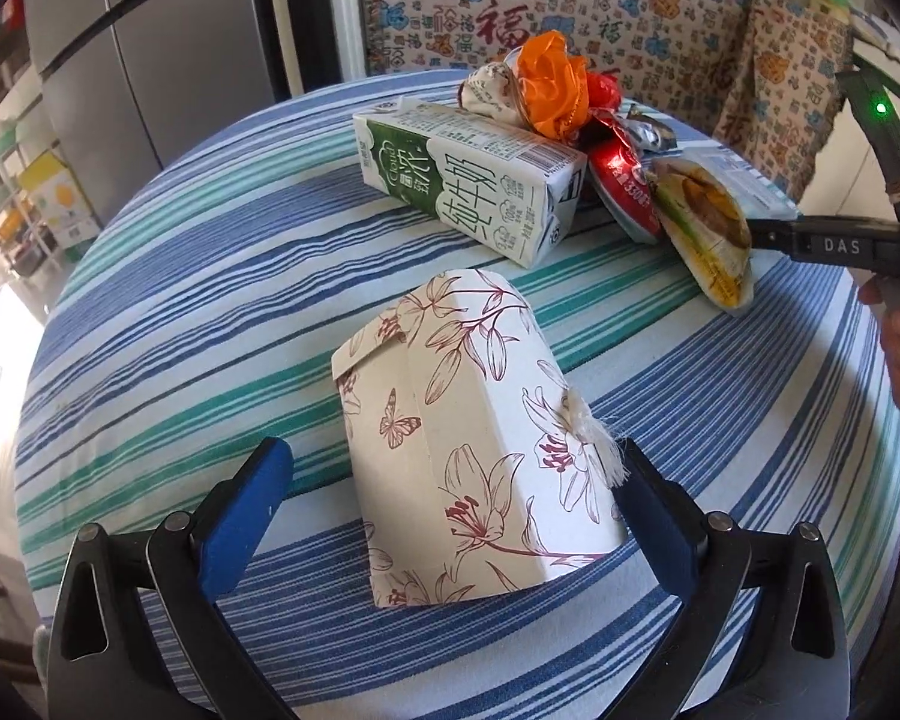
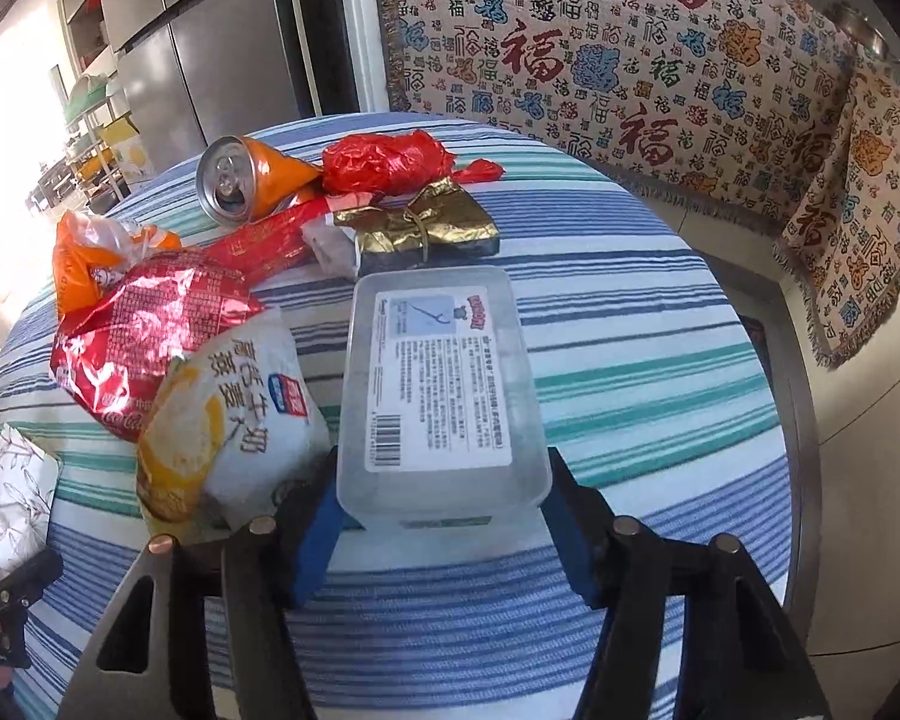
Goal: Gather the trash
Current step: 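Grasp the clear plastic box with the right gripper while the left holds the floral box, then carry the floral box and plastic box to the blue basket and release both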
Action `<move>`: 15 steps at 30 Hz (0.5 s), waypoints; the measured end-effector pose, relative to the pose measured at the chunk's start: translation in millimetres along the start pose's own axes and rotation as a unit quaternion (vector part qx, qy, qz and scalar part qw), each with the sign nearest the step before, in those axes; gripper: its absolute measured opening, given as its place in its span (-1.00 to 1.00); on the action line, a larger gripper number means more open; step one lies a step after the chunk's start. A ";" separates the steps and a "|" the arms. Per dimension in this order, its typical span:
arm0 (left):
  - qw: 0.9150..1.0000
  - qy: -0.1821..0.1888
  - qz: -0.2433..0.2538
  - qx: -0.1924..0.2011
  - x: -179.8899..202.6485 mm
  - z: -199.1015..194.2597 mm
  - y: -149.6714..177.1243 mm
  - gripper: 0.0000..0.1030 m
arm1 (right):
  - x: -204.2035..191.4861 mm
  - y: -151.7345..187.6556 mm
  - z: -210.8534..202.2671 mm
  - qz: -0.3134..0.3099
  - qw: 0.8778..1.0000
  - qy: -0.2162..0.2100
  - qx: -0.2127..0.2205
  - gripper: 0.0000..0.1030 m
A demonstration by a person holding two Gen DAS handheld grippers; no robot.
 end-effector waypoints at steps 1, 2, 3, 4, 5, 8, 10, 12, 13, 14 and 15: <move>1.000 0.001 0.001 -0.001 0.2 -0.1 0.2 0.99 | 0.0 8.2 -5.4 -0.001 1.000 0.000 -0.004 0.21; 1.000 0.002 0.004 -0.001 0.6 -0.3 1.0 0.99 | -0.7 17.5 -11.9 -0.004 1.000 -0.001 -0.009 0.21; 1.000 0.004 0.006 -0.003 0.7 -0.7 1.4 0.99 | -2.4 26.9 -18.1 -0.008 1.000 -0.002 -0.014 0.21; 1.000 0.007 0.010 -0.005 0.5 -1.2 2.2 0.99 | -4.6 36.2 -24.4 -0.010 1.000 -0.005 -0.020 0.21; 1.000 0.008 0.011 -0.007 0.6 -1.9 3.4 0.99 | -6.2 43.4 -29.3 -0.013 1.000 -0.008 -0.026 0.21; 0.999 0.017 0.017 -0.021 0.5 -3.8 3.9 0.99 | -8.5 52.9 -35.9 -0.019 0.998 -0.012 -0.053 0.23; 0.999 0.038 0.013 -0.026 -0.1 -6.3 3.4 0.99 | -9.7 49.8 -36.2 -0.023 0.997 -0.021 -0.067 0.33; 0.998 0.063 -0.007 -0.030 -4.4 -8.8 2.0 0.99 | -11.7 42.8 -38.2 -0.032 0.997 -0.016 -0.068 0.44; 0.997 0.074 -0.016 -0.033 -6.3 -9.7 1.1 0.99 | -13.5 38.6 -38.9 -0.039 0.997 -0.013 -0.070 0.44; 0.996 0.080 -0.021 -0.035 -7.6 -9.7 0.0 0.99 | -16.7 34.7 -38.9 -0.046 0.996 -0.013 -0.072 0.44; 0.996 0.081 -0.024 -0.037 -9.1 -9.2 -1.1 0.99 | -20.0 32.4 -38.0 -0.052 0.996 -0.014 -0.078 0.44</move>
Point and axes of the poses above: each gripper's, at about its wrist camera, not at the fingertips, and z roughly the way its jaws point, x to its right, y to its underside, the point moved 8 cm from there along z, roughly the way its jaws point
